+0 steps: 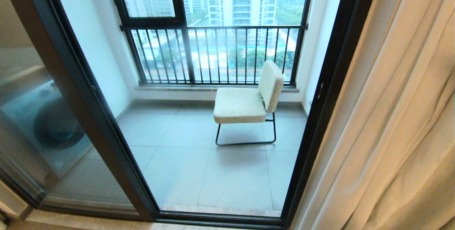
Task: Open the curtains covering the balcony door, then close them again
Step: Close the inner curtains on both sides
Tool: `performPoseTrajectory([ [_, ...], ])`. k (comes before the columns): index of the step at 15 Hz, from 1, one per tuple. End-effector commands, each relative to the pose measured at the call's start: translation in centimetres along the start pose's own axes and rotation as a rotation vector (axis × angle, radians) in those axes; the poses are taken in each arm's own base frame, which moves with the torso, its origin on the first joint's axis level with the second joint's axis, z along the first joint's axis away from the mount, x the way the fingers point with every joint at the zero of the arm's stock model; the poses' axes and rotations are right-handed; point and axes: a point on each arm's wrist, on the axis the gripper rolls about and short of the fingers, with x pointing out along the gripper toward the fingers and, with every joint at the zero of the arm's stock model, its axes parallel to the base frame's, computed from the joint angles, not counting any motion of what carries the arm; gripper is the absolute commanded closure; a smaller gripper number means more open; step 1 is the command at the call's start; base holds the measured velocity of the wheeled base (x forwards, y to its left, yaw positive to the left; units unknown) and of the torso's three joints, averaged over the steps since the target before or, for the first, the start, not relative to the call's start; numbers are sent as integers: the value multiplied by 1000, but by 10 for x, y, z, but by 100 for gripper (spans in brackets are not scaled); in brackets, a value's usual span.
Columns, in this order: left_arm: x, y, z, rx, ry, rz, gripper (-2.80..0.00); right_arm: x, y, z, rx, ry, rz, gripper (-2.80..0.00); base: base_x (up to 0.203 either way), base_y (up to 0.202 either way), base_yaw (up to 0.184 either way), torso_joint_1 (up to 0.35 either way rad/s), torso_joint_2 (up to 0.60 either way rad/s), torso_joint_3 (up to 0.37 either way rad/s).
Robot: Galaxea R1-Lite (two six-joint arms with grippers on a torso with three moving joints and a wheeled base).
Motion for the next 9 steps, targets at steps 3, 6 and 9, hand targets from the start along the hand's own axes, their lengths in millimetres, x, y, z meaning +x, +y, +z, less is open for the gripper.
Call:
performPoseTrajectory([
  [3, 0, 0, 0, -1, -1, 0, 0, 32, -8, -1, -12, 43, -40, -280, 0, 0, 0, 0, 0, 0],
  [6, 0, 0, 0, -1, -1, 0, 0, 58, -12, 0, -12, 33, -45, -280, 0, 0, 0, 0, 0, 0],
  [9, 0, 0, 0, -1, -1, 0, 0, 85, -15, -2, -13, 6, -49, -280, 0, 0, 0, 0, 0, 0],
])
